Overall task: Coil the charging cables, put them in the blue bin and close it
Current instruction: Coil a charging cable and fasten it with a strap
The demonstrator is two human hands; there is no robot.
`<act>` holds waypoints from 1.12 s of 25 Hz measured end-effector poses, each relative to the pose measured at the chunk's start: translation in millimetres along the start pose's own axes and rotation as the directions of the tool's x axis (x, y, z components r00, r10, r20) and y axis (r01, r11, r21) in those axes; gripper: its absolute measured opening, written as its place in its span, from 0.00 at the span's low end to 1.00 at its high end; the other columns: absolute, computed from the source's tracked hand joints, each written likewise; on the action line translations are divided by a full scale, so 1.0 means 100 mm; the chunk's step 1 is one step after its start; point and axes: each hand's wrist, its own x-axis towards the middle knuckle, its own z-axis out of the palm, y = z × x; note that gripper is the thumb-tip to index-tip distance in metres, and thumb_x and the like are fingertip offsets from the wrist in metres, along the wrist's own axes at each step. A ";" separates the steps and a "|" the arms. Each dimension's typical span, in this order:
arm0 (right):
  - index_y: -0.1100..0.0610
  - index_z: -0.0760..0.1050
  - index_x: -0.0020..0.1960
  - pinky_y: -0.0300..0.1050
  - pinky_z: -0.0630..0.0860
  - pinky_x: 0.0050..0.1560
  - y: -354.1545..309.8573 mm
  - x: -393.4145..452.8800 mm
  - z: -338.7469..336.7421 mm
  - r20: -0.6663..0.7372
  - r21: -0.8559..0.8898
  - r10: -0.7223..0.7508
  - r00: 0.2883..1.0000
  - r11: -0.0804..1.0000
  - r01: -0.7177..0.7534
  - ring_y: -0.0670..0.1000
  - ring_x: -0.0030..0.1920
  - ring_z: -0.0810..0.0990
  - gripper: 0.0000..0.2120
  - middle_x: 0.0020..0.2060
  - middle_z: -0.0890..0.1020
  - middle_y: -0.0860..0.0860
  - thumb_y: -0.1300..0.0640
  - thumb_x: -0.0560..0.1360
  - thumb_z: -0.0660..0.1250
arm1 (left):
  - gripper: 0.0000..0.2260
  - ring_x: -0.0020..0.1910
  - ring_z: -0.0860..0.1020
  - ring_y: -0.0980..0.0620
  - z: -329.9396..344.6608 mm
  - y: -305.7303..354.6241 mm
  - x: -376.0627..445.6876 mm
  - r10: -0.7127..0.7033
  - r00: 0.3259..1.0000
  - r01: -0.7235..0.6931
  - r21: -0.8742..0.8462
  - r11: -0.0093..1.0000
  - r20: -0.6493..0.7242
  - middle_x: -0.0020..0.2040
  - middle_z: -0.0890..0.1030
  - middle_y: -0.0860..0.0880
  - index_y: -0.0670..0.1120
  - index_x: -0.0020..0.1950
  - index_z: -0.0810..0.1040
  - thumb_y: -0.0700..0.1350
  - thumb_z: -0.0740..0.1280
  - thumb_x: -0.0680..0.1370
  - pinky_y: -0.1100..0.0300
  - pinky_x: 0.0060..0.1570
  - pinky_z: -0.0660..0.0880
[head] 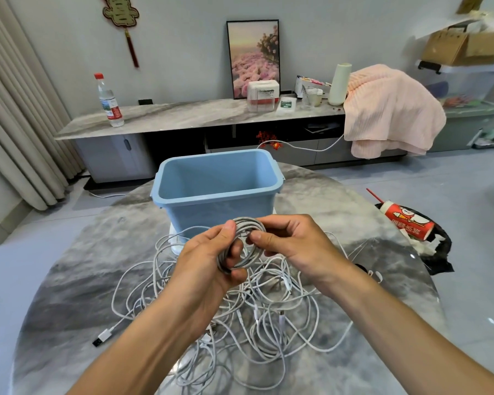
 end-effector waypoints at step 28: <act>0.46 0.76 0.32 0.32 0.68 0.32 0.73 -0.77 -1.48 -0.275 -0.882 0.231 0.933 0.326 -0.341 0.45 0.37 0.78 0.12 0.34 0.81 0.44 0.57 0.70 0.73 | 0.09 0.29 0.64 0.56 0.05 -0.04 -0.05 -0.055 0.998 0.055 0.010 0.998 0.003 0.32 0.70 0.49 0.45 0.39 0.73 0.43 0.63 0.80 0.66 0.24 0.63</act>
